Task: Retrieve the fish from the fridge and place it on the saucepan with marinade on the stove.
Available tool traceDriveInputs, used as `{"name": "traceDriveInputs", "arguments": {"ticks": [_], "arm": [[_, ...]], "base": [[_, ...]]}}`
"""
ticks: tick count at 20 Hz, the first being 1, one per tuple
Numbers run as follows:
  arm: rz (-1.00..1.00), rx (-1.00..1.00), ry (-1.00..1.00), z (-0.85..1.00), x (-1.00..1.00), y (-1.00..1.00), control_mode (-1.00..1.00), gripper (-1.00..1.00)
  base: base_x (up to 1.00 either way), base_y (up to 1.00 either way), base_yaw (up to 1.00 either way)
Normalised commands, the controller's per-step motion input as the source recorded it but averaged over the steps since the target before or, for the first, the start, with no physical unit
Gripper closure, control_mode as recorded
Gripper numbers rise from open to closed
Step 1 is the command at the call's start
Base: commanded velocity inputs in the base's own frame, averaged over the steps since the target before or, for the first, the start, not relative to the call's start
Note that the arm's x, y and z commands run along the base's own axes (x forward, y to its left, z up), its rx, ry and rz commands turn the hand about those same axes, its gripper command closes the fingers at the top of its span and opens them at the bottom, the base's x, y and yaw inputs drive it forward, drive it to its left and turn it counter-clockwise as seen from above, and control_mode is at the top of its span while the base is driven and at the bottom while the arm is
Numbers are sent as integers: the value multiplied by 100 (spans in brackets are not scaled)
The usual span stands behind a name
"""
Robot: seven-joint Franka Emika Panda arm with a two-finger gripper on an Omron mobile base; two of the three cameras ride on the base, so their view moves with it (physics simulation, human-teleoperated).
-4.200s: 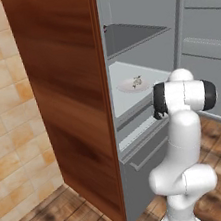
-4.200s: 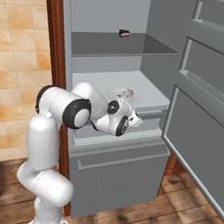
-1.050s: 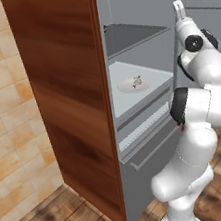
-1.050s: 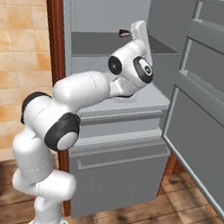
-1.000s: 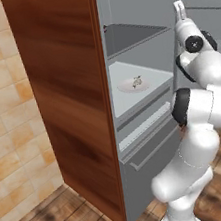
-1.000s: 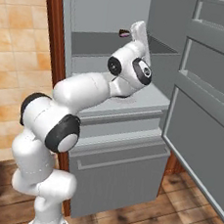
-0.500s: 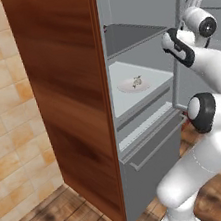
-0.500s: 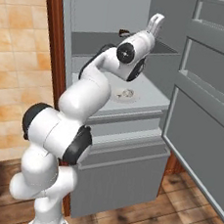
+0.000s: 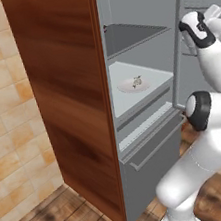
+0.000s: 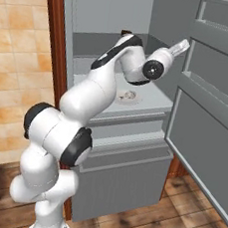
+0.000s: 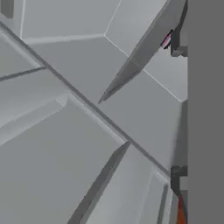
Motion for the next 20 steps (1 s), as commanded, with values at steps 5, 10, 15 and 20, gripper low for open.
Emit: {"name": "traceDriveInputs", "arguments": {"ticks": [5, 10, 15, 20], "arm": [[0, 47, 17, 35, -2, 7, -100, -100], [0, 31, 29, 10, -2, 15, -100, -100], [-1, 22, 29, -18, -7, 6, -100, -100], [-10, 23, 18, 9, -18, 16, -100, -100]], "base": [[0, 0, 0], [0, 0, 0], [0, 0, 0], [0, 0, 0]]}}
